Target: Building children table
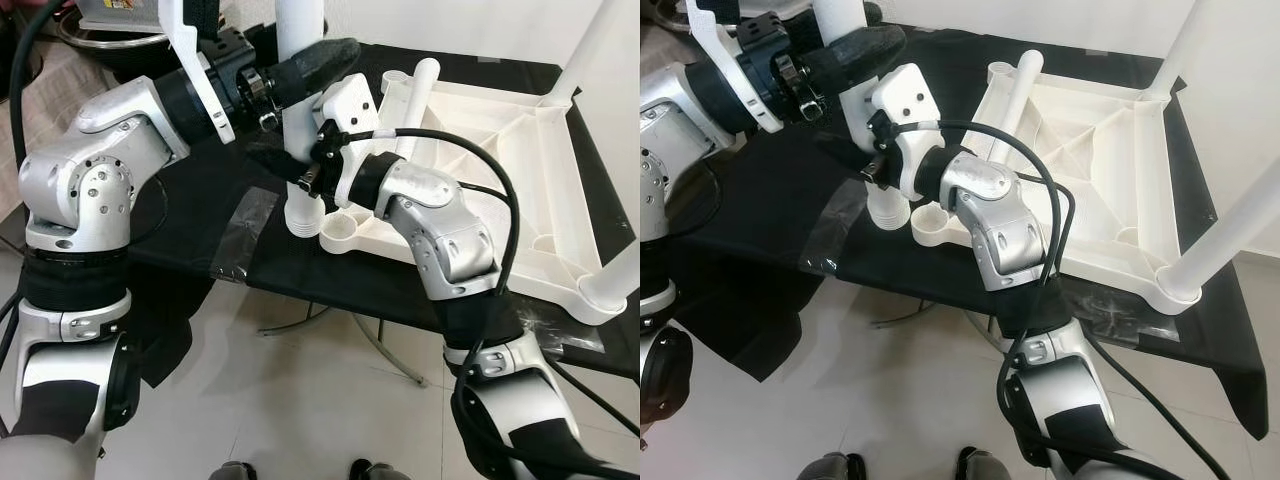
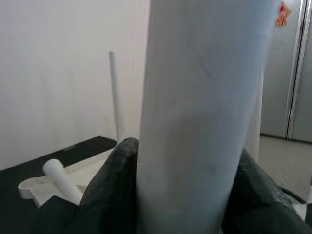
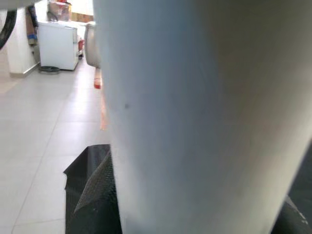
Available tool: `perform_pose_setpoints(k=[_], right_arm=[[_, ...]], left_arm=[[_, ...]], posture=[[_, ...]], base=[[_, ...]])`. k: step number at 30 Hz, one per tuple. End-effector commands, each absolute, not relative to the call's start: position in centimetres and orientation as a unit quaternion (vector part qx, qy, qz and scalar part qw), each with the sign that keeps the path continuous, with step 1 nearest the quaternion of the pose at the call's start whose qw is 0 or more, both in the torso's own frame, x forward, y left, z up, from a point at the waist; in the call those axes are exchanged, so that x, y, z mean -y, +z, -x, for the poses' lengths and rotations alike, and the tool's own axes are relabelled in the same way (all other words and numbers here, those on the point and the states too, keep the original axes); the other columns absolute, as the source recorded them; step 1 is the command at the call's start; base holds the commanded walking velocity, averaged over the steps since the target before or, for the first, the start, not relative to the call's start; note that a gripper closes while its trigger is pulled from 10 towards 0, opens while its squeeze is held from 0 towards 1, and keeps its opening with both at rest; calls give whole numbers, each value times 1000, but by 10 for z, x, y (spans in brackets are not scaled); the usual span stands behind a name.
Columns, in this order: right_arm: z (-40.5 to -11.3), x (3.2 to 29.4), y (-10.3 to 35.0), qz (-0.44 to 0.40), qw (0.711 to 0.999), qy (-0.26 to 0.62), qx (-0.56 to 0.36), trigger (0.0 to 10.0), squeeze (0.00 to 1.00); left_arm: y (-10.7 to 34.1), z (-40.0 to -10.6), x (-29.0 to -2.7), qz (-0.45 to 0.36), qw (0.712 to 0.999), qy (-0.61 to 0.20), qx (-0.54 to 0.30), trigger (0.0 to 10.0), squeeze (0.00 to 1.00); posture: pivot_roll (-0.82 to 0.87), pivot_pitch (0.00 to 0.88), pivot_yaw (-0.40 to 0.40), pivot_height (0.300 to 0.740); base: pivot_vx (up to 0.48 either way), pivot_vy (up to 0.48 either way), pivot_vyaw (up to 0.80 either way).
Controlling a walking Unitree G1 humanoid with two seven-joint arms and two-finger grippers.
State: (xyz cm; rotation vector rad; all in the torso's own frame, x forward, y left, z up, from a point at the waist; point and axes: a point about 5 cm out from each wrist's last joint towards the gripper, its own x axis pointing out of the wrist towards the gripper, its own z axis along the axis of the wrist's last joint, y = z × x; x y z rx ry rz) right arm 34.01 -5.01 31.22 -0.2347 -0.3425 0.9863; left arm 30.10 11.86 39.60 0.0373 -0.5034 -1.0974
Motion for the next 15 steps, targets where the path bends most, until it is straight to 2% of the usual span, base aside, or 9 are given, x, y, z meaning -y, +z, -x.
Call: perform_pose_setpoints(k=[1,6,7,8,9,11,13,14,15], right_arm=[[-336,48,321,114,849,480,188,10000,0],[-336,54,327,101,840,496,194,10000,0],[-335,56,328,96,835,505,196,10000,459],[-335,56,328,96,835,505,196,10000,459],[-333,59,330,89,818,535,191,10000,1000],[-333,59,330,89,818,535,191,10000,1000],[-328,64,334,80,789,575,199,10000,1000],[-321,71,338,71,750,622,213,10000,1000],[-321,71,338,71,750,622,213,10000,1000]], left_arm=[[400,-301,-124,-17,828,-507,238,0,0],[404,-301,-128,-12,825,-513,236,0,0],[405,-302,-129,-10,823,-518,234,0,0],[405,-302,-129,-10,823,-518,234,0,0],[405,-301,-128,-9,813,-535,228,0,0],[405,-301,-128,-9,813,-535,228,0,0],[406,-298,-125,-8,797,-562,221,0,0],[407,-292,-121,0,769,-605,207,0,0],[407,-292,-121,0,769,-605,207,0,0]], posture=[[15,101,11,740],[16,86,8,740],[16,85,8,740],[16,85,8,740],[15,74,5,740],[15,74,5,740],[14,67,3,740],[13,63,3,740],[13,63,3,740]], base=[[0,0,0],[0,0,0],[0,0,0],[0,0,0],[0,0,0],[0,0,0],[0,0,0],[0,0,0],[0,0,0]])
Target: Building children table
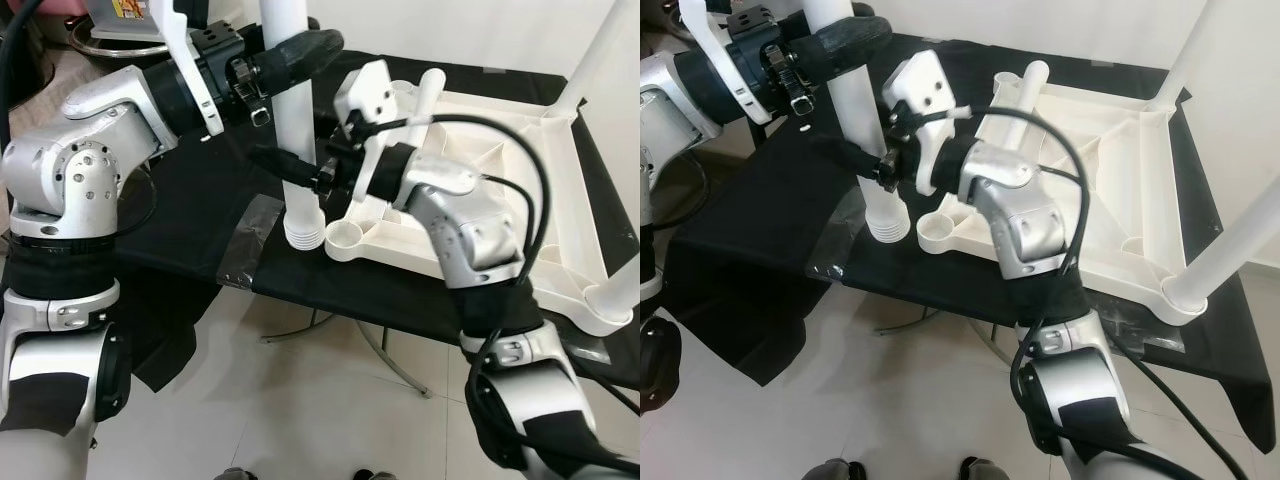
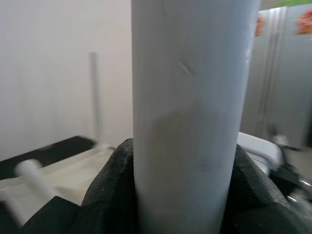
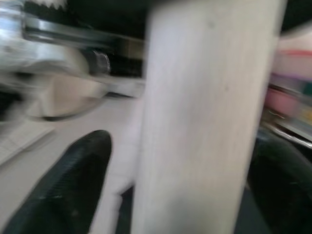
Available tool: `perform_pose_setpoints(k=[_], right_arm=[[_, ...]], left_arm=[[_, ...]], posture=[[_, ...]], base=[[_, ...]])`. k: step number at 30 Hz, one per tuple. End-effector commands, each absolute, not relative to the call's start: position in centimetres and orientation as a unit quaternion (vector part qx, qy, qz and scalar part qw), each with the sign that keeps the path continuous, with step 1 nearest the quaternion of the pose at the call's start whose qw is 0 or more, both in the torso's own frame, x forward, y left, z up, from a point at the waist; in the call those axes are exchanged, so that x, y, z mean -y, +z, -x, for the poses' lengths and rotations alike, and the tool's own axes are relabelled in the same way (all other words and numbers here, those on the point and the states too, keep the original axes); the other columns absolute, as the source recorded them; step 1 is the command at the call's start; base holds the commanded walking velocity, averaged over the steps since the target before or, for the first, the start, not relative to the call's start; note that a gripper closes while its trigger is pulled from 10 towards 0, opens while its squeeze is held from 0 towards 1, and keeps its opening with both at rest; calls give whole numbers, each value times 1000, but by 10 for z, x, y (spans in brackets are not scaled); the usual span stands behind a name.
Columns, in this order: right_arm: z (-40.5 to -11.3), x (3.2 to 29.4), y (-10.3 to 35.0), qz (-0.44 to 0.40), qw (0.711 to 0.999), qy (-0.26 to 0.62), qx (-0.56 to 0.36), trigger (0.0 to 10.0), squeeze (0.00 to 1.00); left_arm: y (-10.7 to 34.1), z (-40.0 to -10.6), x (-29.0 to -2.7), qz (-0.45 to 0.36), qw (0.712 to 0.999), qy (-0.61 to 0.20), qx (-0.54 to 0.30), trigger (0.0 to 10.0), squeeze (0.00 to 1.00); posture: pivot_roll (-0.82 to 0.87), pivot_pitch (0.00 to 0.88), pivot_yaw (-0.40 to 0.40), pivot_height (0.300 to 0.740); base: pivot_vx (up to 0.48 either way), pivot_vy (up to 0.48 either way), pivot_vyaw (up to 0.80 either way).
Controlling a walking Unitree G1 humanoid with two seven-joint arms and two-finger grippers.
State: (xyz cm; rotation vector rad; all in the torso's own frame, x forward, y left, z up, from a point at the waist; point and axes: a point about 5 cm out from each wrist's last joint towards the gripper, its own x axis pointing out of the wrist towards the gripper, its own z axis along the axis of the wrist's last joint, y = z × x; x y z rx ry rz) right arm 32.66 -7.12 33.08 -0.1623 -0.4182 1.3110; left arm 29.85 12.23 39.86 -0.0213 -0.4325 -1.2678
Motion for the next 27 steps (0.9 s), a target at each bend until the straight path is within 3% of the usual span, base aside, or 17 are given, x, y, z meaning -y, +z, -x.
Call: perform_pose_setpoints(k=[1,2,3,4,5,9,14,15,17,18,27], right_arm=[[-319,77,341,72,722,653,217,10000,1000],[-319,77,341,72,722,653,217,10000,1000],[-318,79,340,84,700,678,207,10000,576],[-318,79,340,84,700,678,207,10000,576],[-317,77,336,90,680,704,183,10000,0],[-314,69,325,97,655,736,141,10000,0],[-315,53,308,80,648,751,93,10000,0],[-315,49,306,67,649,753,81,8392,0],[-314,48,304,58,646,757,73,8392,0],[-314,45,303,48,644,761,64,0,0],[-316,42,312,-18,646,759,76,0,0]], left_arm=[[406,-284,-116,5,736,-649,193,0,0],[406,-284,-116,5,736,-649,193,0,0],[406,-277,-111,14,704,-686,183,0,0],[406,-277,-111,14,704,-686,183,0,0],[407,-272,-106,30,676,-713,182,0,0],[409,-268,-100,50,646,-739,184,0,0],[411,-265,-95,57,618,-763,183,0,0],[411,-265,-93,56,614,-767,181,0,0],[411,-265,-92,55,611,-769,179,0,0],[410,-264,-90,53,607,-773,176,0,0],[408,-262,-87,57,591,-786,170,0,0]], posture=[[12,57,1,740],[12,57,1,740],[13,52,-1,740],[13,52,-1,740],[10,48,-4,740],[7,43,-7,740],[3,43,-9,740],[3,44,-9,740],[3,44,-9,740],[3,44,-9,740],[-7,45,-4,740]], base=[[0,0,0],[0,0,0],[0,0,0],[0,0,0],[0,0,0],[0,0,0],[0,0,0],[0,0,0],[0,0,0],[0,0,0],[0,0,0]])
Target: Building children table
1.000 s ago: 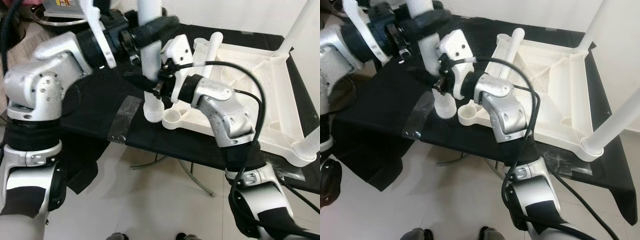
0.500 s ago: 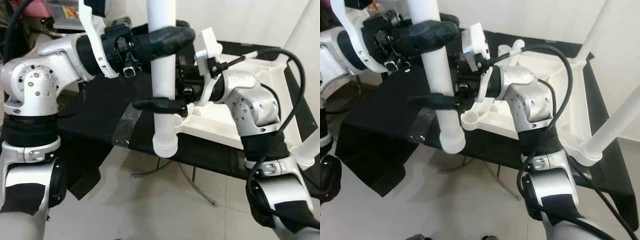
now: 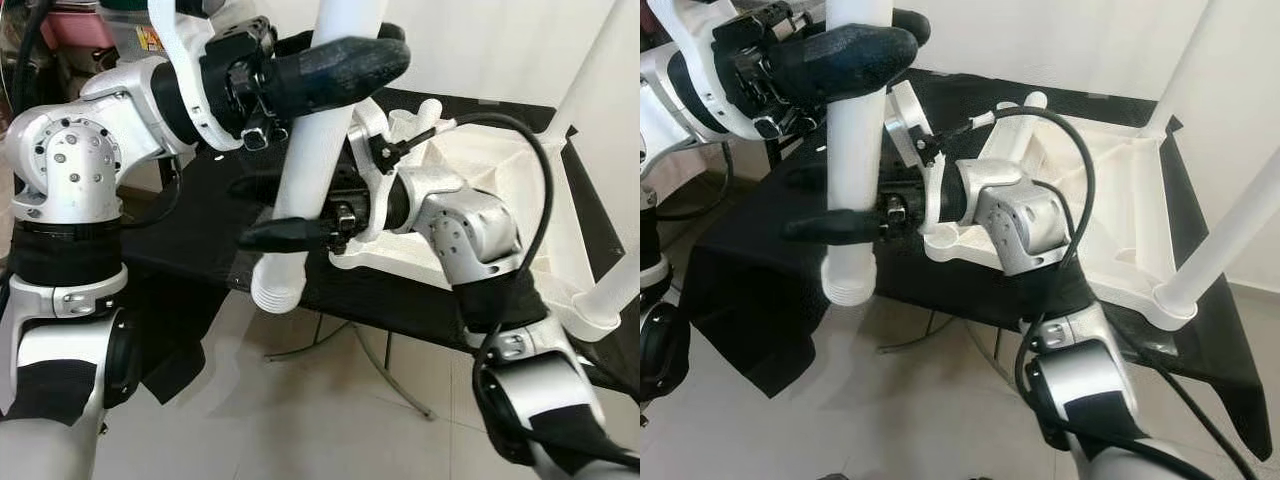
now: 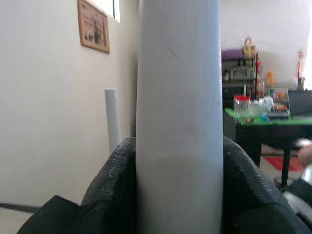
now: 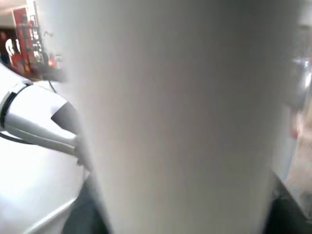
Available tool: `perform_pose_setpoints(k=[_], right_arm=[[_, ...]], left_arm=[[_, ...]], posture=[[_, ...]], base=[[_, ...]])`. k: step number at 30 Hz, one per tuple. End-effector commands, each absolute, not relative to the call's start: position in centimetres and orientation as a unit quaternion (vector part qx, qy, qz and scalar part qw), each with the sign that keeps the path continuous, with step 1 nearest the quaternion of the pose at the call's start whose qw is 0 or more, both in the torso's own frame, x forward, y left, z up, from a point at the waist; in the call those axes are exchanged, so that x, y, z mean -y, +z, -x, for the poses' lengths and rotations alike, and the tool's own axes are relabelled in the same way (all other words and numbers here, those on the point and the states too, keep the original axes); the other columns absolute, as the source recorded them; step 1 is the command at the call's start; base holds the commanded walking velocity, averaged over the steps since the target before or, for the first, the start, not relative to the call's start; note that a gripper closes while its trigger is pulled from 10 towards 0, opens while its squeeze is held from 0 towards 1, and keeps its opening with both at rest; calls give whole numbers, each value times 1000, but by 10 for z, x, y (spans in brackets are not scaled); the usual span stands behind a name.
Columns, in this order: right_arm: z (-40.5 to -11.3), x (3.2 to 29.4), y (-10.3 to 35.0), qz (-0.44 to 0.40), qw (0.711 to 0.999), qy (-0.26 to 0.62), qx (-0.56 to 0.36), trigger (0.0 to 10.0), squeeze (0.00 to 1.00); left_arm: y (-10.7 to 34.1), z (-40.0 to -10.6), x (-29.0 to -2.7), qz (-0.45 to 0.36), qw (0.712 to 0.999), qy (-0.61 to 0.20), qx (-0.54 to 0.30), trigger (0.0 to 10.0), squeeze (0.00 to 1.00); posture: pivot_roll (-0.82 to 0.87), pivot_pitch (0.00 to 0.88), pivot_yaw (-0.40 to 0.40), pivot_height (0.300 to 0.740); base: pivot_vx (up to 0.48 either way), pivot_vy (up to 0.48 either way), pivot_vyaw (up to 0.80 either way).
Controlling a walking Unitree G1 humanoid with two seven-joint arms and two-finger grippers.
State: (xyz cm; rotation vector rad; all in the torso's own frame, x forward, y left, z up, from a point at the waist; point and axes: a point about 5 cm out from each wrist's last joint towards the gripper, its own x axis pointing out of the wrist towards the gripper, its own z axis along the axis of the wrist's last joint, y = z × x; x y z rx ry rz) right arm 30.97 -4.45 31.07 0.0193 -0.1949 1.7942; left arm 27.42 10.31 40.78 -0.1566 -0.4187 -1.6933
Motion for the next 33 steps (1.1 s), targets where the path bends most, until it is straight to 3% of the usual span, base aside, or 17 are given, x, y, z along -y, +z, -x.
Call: perform_pose_setpoints(k=[1,6,7,9,10,11,16,18,19,23,24,25,26,27,31,32,33], right_arm=[[-317,43,313,-18,648,757,79,0,0],[-316,47,314,-16,649,756,80,0,0],[-316,48,315,-14,651,755,80,0,0],[-316,48,315,-14,651,755,80,0,0],[-317,50,315,-11,655,751,80,0,0],[-318,52,315,-10,663,744,81,0,0],[-328,61,316,-6,706,703,88,0,0],[-342,78,316,1,767,635,95,0,0],[-342,78,316,1,767,635,95,0,0],[-356,104,318,0,832,545,107,0,0],[-356,104,318,0,832,545,107,0,0],[-360,114,317,1,855,507,113,78,0],[-362,122,317,4,872,475,119,2745,0],[-362,128,315,7,884,450,124,10000,0],[-358,132,311,9,893,431,129,10000,0],[-358,132,311,9,893,431,129,10000,0],[-357,130,304,22,893,431,125,10000,0]], left_arm=[[407,-262,-89,57,591,-787,169,0,0],[404,-263,-93,57,591,-787,166,0,0],[402,-267,-94,52,600,-781,163,4824,0],[402,-267,-94,52,600,-781,163,4824,0],[400,-273,-94,51,611,-773,164,10000,588],[401,-280,-94,57,624,-761,168,10000,1000],[410,-298,-105,84,669,-713,193,10000,1000],[418,-307,-140,98,722,-646,228,10000,1000],[418,-307,-140,98,722,-646,228,10000,1000],[413,-298,-190,107,776,-565,260,10000,1000],[413,-298,-190,107,776,-565,260,10000,1000],[405,-290,-214,112,800,-525,269,10000,1000],[398,-283,-231,115,821,-488,273,10000,1000],[386,-279,-246,120,849,-440,269,10000,1000],[351,-284,-262,121,909,-330,225,10000,1000],[351,-284,-262,121,909,-330,225,10000,1000],[321,-289,-254,97,934,-298,172,10000,0]], posture=[[-8,44,-4,740],[-13,40,-3,740],[-15,40,-2,740],[-15,40,-2,740],[-15,40,-2,740],[-19,39,-3,740],[-21,44,-3,740],[-19,54,-5,740],[-19,54,-5,740],[-16,70,-13,740],[-16,70,-13,740],[-18,77,-17,740],[-17,80,-17,740],[-14,90,-21,740],[-13,119,-27,740],[-13,119,-27,740],[-15,134,-29,740]], base=[[0,0,0],[0,0,0],[0,0,0],[0,0,0],[0,0,0],[0,0,0],[0,0,0],[0,0,0],[0,0,0],[0,0,0],[0,0,0],[0,0,0],[0,0,0],[0,0,0],[0,0,0],[0,0,0],[0,0,0]])
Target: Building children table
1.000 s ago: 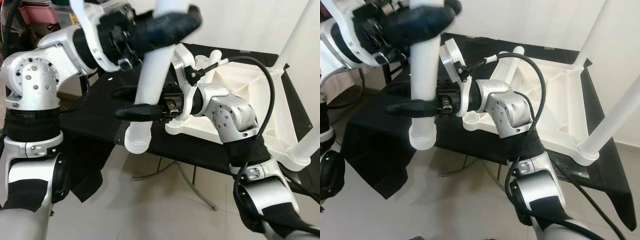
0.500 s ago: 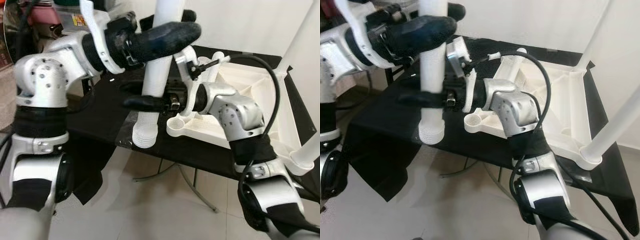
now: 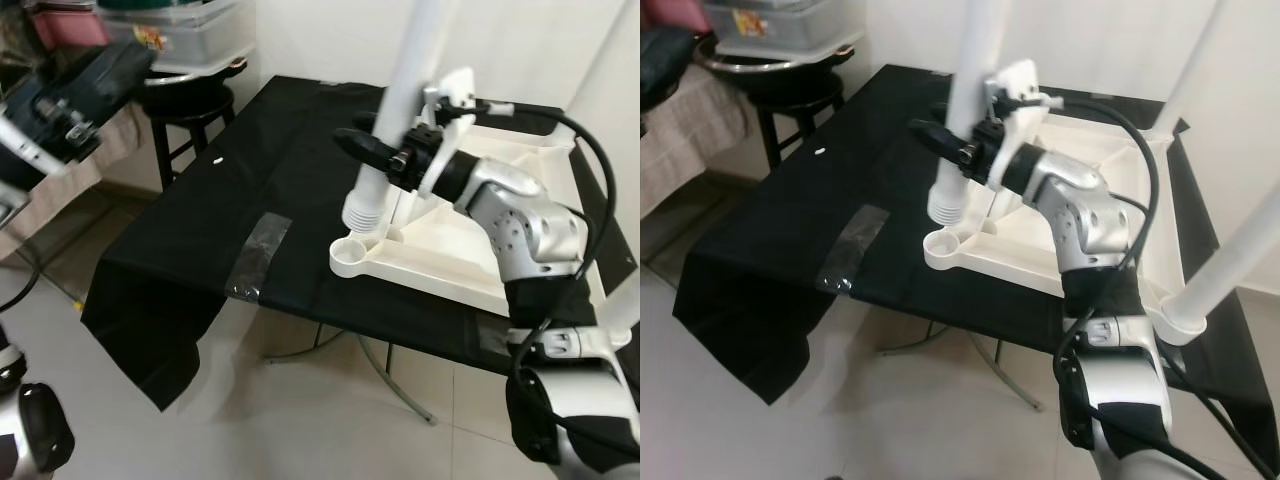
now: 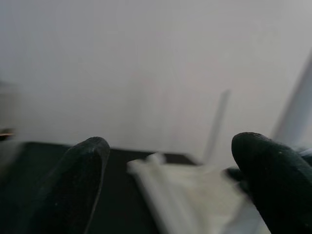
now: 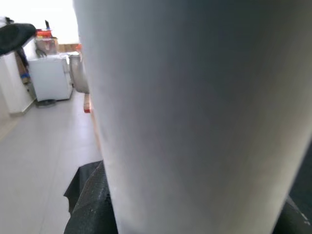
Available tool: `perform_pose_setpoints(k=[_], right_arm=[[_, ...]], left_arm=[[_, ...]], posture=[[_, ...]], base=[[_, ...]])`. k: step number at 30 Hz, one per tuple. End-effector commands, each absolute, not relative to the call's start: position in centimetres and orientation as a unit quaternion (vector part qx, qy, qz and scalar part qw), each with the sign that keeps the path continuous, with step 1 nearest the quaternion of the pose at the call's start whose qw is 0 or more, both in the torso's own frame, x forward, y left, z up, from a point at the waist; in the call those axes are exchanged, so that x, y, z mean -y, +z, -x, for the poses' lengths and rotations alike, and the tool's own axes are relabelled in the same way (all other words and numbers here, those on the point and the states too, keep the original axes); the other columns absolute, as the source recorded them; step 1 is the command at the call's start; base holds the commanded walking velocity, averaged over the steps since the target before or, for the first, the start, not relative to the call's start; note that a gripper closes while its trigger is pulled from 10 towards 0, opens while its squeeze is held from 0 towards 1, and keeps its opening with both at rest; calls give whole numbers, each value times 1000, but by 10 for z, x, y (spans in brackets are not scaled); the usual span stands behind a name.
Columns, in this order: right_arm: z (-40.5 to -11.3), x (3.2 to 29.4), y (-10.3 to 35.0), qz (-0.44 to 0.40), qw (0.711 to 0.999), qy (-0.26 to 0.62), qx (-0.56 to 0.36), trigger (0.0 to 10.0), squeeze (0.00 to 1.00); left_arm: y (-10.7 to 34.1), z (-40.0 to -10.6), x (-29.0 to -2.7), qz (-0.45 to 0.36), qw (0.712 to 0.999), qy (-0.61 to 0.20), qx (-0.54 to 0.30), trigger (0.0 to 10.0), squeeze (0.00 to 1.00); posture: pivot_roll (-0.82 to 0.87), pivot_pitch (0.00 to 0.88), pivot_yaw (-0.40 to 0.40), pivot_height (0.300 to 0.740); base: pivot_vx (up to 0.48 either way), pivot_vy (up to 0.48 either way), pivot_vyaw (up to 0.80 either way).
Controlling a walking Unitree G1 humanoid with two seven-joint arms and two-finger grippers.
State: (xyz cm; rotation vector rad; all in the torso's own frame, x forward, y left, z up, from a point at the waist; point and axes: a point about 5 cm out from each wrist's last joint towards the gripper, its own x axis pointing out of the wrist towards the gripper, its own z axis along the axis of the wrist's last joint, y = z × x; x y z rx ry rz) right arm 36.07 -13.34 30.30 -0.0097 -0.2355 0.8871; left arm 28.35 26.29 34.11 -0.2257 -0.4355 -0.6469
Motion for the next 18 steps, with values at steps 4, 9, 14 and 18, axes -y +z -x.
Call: perform_pose_setpoints(k=[4,9,14,18], right_arm=[[-360,126,291,49,891,437,110,10000,0],[-368,122,289,80,882,454,97,10000,0],[-373,115,302,99,856,497,108,10000,0],[-372,115,311,81,835,532,116,10000,0]], left_arm=[[250,-283,-213,45,956,-279,74,10000,0],[204,-262,-168,-11,960,-278,22,10000,0],[186,-245,-163,-56,976,-209,13,10000,0],[187,-240,-174,-91,982,-166,23,10000,0]], posture=[[-17,171,-35,740],[-15,225,-43,740],[-21,322,-50,740],[-19,370,-51,740]], base=[[0,0,0],[0,0,0],[0,0,0],[0,0,0]])
